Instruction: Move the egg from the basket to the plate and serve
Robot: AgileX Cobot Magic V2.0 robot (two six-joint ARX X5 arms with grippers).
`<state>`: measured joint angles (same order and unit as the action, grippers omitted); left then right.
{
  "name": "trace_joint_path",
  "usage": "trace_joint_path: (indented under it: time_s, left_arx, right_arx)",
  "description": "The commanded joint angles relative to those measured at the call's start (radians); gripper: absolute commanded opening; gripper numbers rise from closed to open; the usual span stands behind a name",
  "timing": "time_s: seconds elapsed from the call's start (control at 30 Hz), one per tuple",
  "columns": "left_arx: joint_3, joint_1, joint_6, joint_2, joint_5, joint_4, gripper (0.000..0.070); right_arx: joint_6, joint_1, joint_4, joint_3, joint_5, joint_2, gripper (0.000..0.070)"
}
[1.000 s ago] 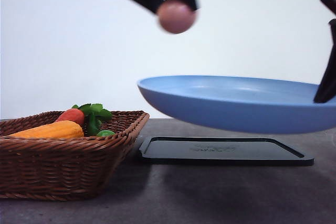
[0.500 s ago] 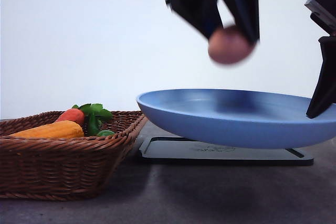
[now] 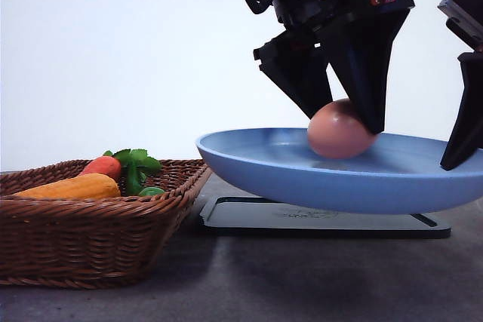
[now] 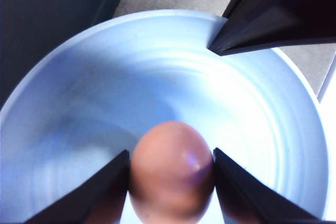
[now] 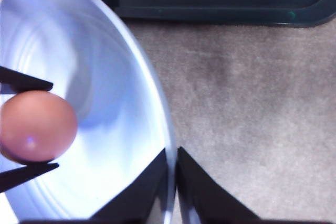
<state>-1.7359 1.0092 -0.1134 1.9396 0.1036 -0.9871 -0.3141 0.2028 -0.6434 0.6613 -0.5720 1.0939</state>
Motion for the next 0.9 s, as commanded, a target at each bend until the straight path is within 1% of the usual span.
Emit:
trace_joint_path:
  time_s: [0.0,0.1,0.57,0.67,0.87]
  left_arx:
    - [-0.019,0.012,-0.008,0.025,-0.001,0.008,0.0297]
    - [-0.019,0.012,-0.007,0.025,-0.001,0.008,0.0327]
    - [-0.019,0.012,0.002,0.018,0.0,-0.001,0.0329]
    - [-0.019,0.001,0.002,-0.016,0.0,-0.015,0.0328]
    - [-0.019,-0.025,-0.013,-0.162,0.0,-0.049,0.0328]
  right_arx:
    - [0.009,0.004,0.003,0.019,-0.008,0.01,0.0]
    - [0.011,0.004,-0.008,0.019,-0.008,0.01,0.0]
    - [0.015,0.002,-0.045,0.019,-0.016,0.01,0.0]
    - [0.016,-0.009,-0.047,0.02,-0.017,0.01,0.0]
    - [0.043,-0.075,-0.046,0.045,-0.021,0.044,0.0]
